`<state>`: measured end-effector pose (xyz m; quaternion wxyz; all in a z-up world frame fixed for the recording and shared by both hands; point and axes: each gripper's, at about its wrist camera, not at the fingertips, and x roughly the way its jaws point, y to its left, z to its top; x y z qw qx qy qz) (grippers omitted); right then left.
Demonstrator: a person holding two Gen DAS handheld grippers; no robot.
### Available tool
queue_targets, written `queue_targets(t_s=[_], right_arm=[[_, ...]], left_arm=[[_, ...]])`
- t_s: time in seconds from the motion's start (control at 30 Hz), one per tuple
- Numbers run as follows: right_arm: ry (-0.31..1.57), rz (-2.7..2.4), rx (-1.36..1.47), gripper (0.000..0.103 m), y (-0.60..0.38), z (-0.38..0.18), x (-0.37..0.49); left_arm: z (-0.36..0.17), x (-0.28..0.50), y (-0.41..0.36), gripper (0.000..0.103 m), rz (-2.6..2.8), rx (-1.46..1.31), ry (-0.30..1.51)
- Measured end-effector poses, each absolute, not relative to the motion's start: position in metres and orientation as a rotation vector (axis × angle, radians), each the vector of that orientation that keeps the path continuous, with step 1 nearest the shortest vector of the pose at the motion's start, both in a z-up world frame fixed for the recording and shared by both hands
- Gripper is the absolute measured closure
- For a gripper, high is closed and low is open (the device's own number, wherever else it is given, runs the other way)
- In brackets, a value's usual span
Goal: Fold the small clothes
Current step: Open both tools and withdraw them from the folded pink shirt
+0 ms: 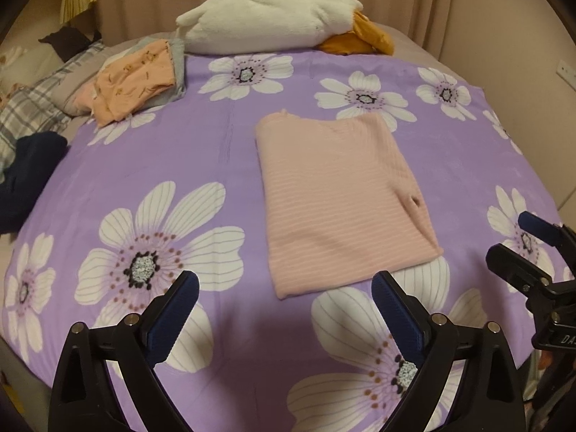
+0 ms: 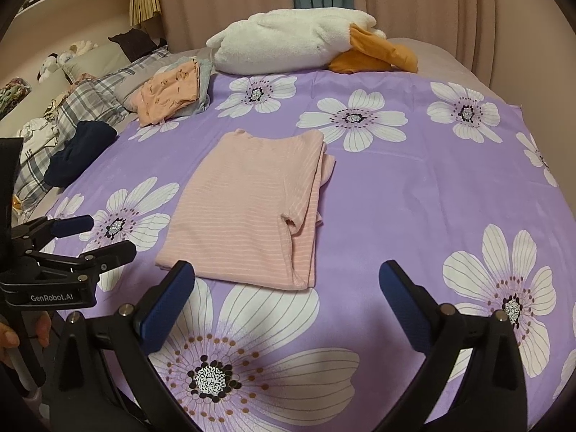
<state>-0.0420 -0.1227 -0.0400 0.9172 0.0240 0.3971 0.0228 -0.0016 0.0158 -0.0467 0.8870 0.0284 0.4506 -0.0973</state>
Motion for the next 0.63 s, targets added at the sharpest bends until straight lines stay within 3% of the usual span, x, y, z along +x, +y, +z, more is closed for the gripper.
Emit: queue_targets(t_s=[0.63], right_arm=[[0.826, 0.035, 0.058, 0.0, -0.1226, -0.0388, -0.0412]], left_arm=[[-0.0443, -0.0027, 0.0101, 0.007, -0.235, 0.044, 0.965]])
